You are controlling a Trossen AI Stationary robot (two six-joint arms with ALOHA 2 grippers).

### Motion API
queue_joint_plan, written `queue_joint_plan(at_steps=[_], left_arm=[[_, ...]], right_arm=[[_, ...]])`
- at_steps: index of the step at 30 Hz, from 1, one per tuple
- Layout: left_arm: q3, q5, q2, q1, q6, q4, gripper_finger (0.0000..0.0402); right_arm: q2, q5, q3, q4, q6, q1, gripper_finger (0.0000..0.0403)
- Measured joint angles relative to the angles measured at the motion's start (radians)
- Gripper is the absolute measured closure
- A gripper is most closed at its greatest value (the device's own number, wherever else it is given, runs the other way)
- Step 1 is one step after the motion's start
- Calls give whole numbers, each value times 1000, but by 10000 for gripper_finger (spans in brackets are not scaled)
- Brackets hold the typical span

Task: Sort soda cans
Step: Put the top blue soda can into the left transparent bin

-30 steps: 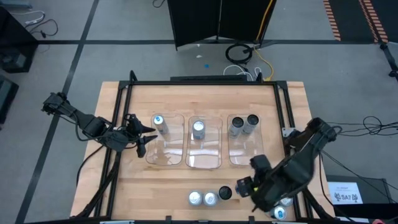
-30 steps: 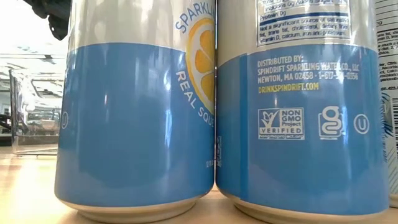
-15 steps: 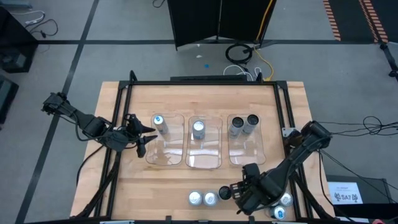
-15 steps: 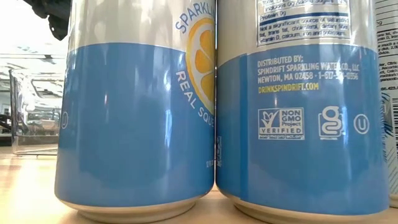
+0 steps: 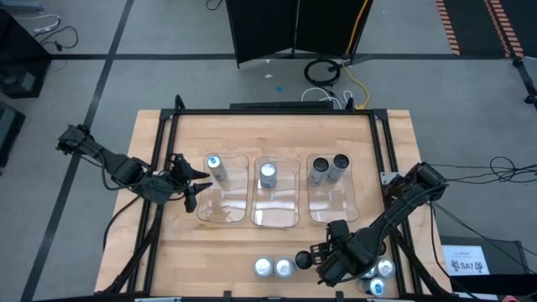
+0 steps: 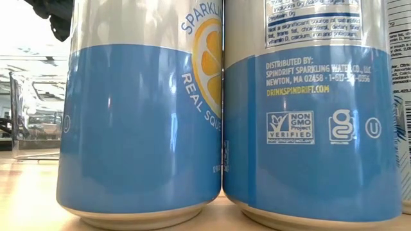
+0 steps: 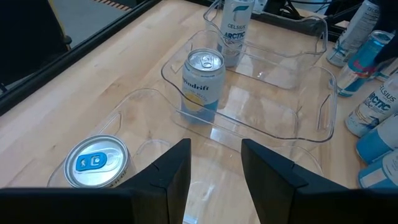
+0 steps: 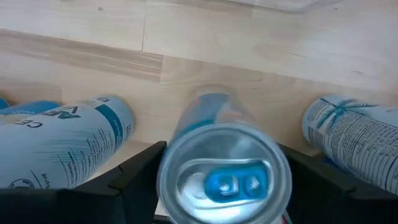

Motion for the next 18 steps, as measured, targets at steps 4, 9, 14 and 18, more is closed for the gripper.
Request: queue_joint_plan(at_steps=[4, 9, 14, 18], left_arm=[[0, 0, 0, 0, 0, 0, 250], [0, 0, 0, 0, 0, 0, 250], [0, 0, 0, 0, 1, 0, 250], [0, 1, 0, 0, 1, 0, 250]], right_arm=[[0, -2, 0, 0, -3, 0, 126], [0, -4, 0, 2, -3, 0, 125], [0, -6, 16, 2, -3, 0, 122], [0, -6, 42, -14, -3, 0, 102]])
